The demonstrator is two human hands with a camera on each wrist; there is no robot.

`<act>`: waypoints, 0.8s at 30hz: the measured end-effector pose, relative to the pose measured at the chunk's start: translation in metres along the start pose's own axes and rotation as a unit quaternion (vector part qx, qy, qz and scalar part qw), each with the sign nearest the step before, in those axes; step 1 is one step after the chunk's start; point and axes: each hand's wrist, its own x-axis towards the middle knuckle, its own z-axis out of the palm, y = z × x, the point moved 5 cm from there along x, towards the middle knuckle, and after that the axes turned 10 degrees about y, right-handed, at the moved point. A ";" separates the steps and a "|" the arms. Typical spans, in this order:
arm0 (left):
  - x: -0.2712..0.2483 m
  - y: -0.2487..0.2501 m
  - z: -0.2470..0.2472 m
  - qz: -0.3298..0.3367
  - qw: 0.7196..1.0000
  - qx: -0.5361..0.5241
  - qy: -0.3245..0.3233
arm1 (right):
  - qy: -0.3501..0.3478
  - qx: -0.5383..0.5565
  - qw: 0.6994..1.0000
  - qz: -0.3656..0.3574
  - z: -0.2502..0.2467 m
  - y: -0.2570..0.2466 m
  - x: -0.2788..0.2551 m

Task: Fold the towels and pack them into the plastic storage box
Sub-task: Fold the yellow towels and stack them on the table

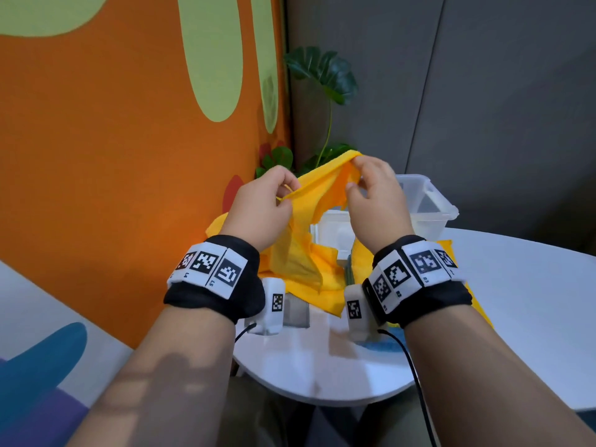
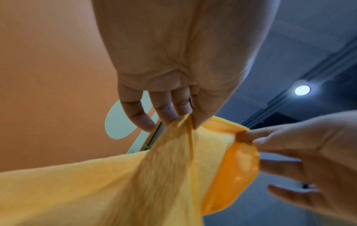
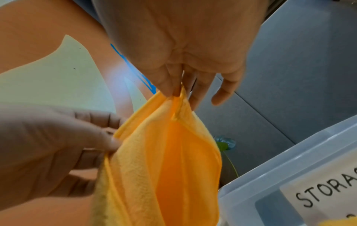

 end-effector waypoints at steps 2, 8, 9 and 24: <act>-0.001 -0.011 -0.002 -0.019 0.998 0.056 0.001 | 0.031 0.003 0.999 0.011 -0.008 0.001 0.004; 0.004 -0.035 -0.030 -0.079 0.991 0.102 0.046 | 0.135 -0.007 0.988 0.073 -0.034 0.014 0.011; 0.005 -0.037 -0.035 -0.085 0.989 0.103 0.060 | 0.147 -0.007 0.986 0.080 -0.037 0.015 0.011; 0.003 -0.024 -0.043 -0.174 0.983 0.013 0.061 | 0.066 -0.084 0.992 0.072 -0.024 0.005 0.008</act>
